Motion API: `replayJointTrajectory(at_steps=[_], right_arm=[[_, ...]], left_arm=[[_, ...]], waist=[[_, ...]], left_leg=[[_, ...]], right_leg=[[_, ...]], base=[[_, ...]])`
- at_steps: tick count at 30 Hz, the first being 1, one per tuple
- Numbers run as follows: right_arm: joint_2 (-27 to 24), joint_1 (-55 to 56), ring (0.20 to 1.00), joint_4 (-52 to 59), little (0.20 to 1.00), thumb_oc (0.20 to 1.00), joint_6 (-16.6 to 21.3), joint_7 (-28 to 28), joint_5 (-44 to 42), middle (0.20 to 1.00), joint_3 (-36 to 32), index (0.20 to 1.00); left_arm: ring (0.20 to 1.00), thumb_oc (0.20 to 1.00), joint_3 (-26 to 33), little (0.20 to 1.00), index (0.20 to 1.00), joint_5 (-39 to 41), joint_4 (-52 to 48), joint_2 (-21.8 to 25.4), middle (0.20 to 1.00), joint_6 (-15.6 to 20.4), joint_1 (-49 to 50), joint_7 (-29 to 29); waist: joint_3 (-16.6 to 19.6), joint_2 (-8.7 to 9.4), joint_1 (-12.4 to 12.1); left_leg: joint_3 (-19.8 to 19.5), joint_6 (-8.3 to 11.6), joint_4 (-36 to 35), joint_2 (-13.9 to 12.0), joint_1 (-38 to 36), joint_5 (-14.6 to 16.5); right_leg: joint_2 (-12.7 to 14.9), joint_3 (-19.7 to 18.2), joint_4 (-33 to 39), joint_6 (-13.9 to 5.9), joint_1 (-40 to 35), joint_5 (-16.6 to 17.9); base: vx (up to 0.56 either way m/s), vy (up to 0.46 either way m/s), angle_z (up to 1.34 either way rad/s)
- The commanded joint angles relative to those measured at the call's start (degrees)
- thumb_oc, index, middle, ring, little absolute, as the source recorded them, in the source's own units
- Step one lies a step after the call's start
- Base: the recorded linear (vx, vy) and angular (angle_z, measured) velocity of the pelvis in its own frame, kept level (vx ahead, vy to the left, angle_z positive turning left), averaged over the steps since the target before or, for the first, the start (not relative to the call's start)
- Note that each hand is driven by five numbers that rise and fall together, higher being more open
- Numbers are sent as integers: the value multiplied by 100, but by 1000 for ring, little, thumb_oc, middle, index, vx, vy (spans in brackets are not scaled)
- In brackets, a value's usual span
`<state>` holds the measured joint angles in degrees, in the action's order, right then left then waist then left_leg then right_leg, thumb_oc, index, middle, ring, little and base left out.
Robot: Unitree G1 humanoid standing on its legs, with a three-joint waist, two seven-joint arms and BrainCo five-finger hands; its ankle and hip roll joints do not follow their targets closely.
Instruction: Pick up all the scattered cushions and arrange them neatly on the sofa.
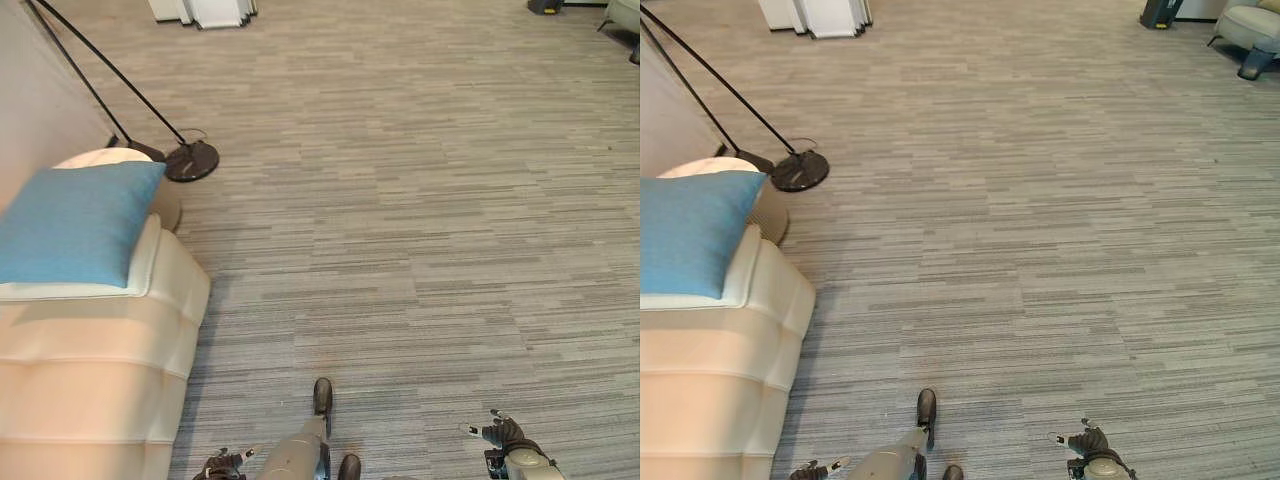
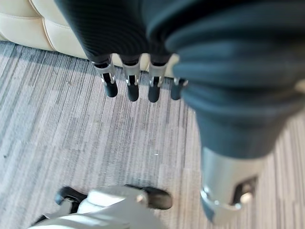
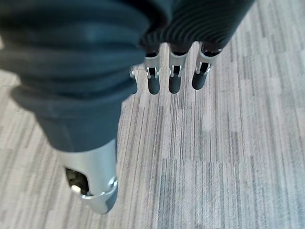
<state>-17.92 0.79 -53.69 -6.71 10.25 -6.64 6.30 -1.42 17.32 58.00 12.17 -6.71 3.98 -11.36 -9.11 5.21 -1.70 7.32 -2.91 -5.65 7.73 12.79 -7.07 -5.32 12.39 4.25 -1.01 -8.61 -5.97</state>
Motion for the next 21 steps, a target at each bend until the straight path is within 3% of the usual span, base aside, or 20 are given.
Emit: replayJointTrajectory(at_steps=[1, 2, 3, 5, 8, 9, 12, 13, 14, 17, 21], right_arm=[[-99, 32, 1000, 432, 1000, 1000, 128, -56, 25, 1000, 12, 1000], [-80, 15, 1000, 418, 1000, 1000, 111, -63, 50, 1000, 30, 1000], [-78, 13, 1000, 417, 1000, 1000, 111, -63, 50, 1000, 29, 1000], [-39, -20, 1000, 449, 1000, 1000, 87, -72, 63, 1000, 57, 1000], [-5, 23, 1000, 441, 1000, 1000, 53, -59, 54, 1000, 59, 1000], [-6, 27, 1000, 424, 1000, 1000, 54, -56, 44, 1000, 64, 1000], [-7, 15, 1000, 393, 1000, 1000, 44, -47, 29, 1000, 59, 1000], [-10, -9, 1000, 351, 1000, 1000, 34, -36, -1, 1000, 45, 1000], [-10, -9, 1000, 351, 1000, 1000, 34, -36, -1, 1000, 45, 1000], [-34, 40, 1000, 354, 1000, 1000, 12, -57, 2, 1000, -38, 1000], [-74, 119, 1000, 331, 1000, 1000, 21, -58, 35, 1000, -96, 1000]], left_arm=[[1000, 1000, -184, 1000, 1000, -19, -210, 145, 1000, 67, -80, -85], [1000, 1000, -188, 1000, 1000, -31, -227, 174, 1000, 49, -98, -91], [1000, 1000, -187, 1000, 1000, -31, -227, 175, 1000, 49, -99, -91], [1000, 1000, -203, 1000, 1000, 19, -298, 225, 1000, 30, -161, -98], [1000, 1000, -248, 1000, 1000, 46, -322, 256, 1000, 26, -246, -106], [1000, 1000, -249, 1000, 1000, 84, -321, 255, 1000, 44, -290, -106], [1000, 1000, -269, 1000, 1000, 98, -323, 248, 1000, 56, -343, -100], [1000, 1000, -270, 1000, 1000, 83, -316, 247, 1000, 73, -386, -82], [1000, 1000, -270, 1000, 1000, 83, -316, 247, 1000, 73, -386, -82], [1000, 1000, -193, 1000, 1000, -52, -238, 274, 1000, 102, -440, -20], [1000, 1000, -193, 1000, 1000, -106, -132, 235, 1000, 107, -424, 32]], waist=[[106, -65, -175], [79, -12, -203], [85, -4, -211], [-144, 37, -166], [-345, -86, -125], [-423, -165, -140], [-536, -258, -139], [-608, -292, -121], [-608, -292, -121], [-552, -201, -74], [-411, -192, 27]], left_leg=[[-241, 262, 64, -432, -427, 205], [-220, 164, 64, -373, -494, 324], [-209, 160, 64, -367, -486, 325], [-206, -47, 64, -237, -829, 576], [-294, -135, 64, -275, -1156, 779], [-309, -129, 64, -326, -1255, 820], [-383, -89, 64, -397, -1421, 869], [-489, -20, 64, -431, -1605, 956], [-489, -20, 64, -431, -1605, 956], [-811, 89, 64, -355, -1862, 1125], [-1173, 158, 70, -336, -2140, 1276]], right_leg=[[951, -357, -1453, -572, -102, -175], [1063, -329, -2062, -697, 165, 128], [1074, -341, -2095, -701, 190, 112], [1361, -343, -3670, -837, 944, 1080], [1492, -255, -4108, -616, 1591, 858], [1480, -163, -3897, -519, 1812, 604], [1365, -77, -3311, -451, 1970, 382], [1001, -342, -1961, -487, 2049, 405], [1001, -342, -1961, -487, 2049, 405], [689, -1176, 75, -753, 2161, 1054], [631, -1402, 75, -754, 2079, 1195]], base=[[316, 189, 8], [221, 148, -4], [211, 156, -21], [302, 245, -9], [253, 179, 59], [203, 83, 52], [209, 5, 30], [179, -53, 3], [283, -89, -1], [339, -118, 20], [410, -160, 77]])
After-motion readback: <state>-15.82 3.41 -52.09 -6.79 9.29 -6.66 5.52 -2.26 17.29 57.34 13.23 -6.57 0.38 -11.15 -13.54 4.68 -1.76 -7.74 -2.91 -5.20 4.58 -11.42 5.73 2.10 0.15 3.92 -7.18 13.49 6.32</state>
